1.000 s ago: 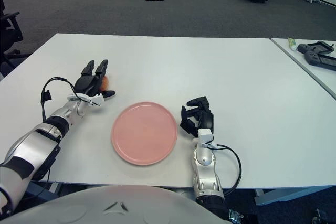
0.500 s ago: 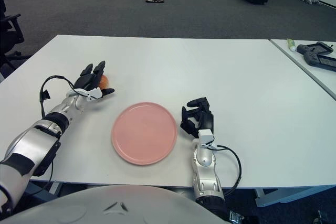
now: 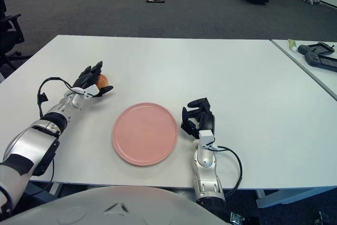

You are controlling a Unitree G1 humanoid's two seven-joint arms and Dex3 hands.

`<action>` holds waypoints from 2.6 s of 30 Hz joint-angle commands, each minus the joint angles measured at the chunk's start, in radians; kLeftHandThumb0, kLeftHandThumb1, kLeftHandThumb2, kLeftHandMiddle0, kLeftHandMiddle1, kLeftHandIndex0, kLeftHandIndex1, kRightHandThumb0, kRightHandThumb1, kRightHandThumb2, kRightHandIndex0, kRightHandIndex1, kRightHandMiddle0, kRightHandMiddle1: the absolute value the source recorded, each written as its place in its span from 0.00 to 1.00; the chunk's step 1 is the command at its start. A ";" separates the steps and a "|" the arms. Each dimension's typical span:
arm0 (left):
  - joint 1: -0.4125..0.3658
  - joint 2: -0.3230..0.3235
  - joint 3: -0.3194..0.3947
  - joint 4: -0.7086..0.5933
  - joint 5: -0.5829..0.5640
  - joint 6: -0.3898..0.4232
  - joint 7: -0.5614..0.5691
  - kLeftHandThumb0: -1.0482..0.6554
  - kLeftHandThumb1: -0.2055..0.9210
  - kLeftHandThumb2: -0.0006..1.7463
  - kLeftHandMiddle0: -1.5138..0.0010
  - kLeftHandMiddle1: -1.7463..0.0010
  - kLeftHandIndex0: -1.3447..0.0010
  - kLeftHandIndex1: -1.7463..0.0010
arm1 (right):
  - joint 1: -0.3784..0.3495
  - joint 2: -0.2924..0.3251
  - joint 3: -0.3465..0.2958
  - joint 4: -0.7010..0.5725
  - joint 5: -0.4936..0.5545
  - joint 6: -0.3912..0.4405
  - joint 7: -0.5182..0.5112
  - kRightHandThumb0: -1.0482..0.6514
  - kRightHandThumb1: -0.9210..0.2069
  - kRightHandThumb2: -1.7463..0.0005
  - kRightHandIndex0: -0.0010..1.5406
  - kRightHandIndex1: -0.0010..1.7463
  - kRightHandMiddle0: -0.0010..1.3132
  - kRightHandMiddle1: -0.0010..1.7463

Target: Put the apple into the plate.

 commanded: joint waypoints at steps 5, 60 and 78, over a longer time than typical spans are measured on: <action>0.060 -0.009 -0.047 0.040 0.030 0.014 -0.050 0.09 1.00 0.33 0.92 0.94 1.00 0.63 | 0.018 0.004 -0.004 0.001 0.012 0.014 0.004 0.39 0.20 0.52 0.38 0.78 0.25 1.00; 0.071 -0.014 -0.124 0.035 0.102 0.030 0.243 0.34 0.47 0.75 0.17 0.00 0.55 0.00 | 0.036 0.008 -0.005 -0.031 0.023 0.003 0.016 0.39 0.22 0.50 0.41 0.76 0.26 1.00; 0.072 -0.012 -0.127 0.025 0.099 0.012 0.242 0.36 0.58 0.66 0.20 0.00 0.63 0.00 | 0.032 0.011 -0.008 -0.029 0.038 -0.001 0.027 0.39 0.22 0.50 0.40 0.76 0.27 1.00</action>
